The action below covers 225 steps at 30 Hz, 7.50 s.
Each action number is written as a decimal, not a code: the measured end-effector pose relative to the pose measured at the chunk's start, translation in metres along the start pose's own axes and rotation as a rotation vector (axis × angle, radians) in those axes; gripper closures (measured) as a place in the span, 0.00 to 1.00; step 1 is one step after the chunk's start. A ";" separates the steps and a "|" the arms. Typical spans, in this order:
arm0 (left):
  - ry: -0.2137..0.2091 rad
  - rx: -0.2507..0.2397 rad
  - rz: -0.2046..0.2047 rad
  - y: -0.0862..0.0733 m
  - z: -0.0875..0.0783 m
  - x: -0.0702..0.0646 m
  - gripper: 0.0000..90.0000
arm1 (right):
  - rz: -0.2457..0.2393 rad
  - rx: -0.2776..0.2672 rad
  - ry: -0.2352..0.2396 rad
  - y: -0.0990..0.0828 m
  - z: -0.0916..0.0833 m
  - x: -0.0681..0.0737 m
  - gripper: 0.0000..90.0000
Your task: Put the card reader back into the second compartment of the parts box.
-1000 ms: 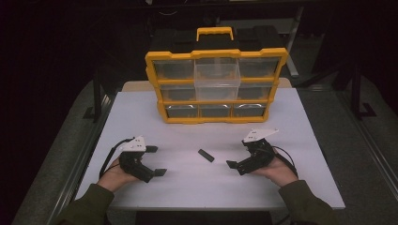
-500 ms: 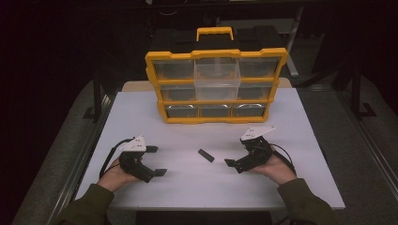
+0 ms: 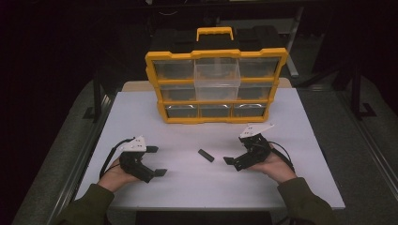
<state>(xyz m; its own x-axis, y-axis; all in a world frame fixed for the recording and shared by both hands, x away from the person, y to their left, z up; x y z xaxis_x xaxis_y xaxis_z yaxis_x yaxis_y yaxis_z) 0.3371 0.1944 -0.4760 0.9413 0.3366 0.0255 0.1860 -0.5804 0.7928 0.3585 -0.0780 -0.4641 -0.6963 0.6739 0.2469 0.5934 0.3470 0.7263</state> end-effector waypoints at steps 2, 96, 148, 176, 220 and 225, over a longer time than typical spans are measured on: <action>0.000 -0.001 0.000 0.000 0.000 0.000 0.02 | -0.003 0.000 0.002 0.001 0.000 0.000 0.00; -0.008 -0.016 0.001 0.002 -0.003 -0.002 0.02 | -0.096 0.073 0.059 0.054 0.064 0.036 0.00; -0.014 -0.012 0.004 0.000 -0.003 -0.005 0.02 | -0.110 0.207 0.010 0.019 0.088 0.032 0.40; -0.014 -0.015 0.004 0.000 -0.003 -0.005 0.02 | -0.126 0.260 0.003 0.011 0.093 0.032 0.75; -0.018 -0.017 0.003 0.000 -0.003 -0.005 0.02 | -0.143 0.264 0.017 0.013 0.069 0.028 0.80; -0.017 -0.018 0.001 0.000 -0.004 -0.005 0.02 | -0.140 0.268 0.018 0.013 0.061 0.023 0.80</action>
<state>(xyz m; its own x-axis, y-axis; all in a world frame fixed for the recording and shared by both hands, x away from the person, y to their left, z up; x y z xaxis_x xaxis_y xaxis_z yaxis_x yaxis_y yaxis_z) 0.3316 0.1952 -0.4736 0.9463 0.3229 0.0163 0.1797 -0.5670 0.8039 0.3750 -0.0185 -0.4876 -0.7843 0.5969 0.1692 0.5751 0.5970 0.5593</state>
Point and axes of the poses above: each handheld gripper's, and its own axes: z roughly forward along the jaws, y roughly out of its top, x roughly to its left, the point moved 9 cm from there along z, roughly forward along the jaws, and after that the axes turned 10 degrees about z, right-handed, at the moved point
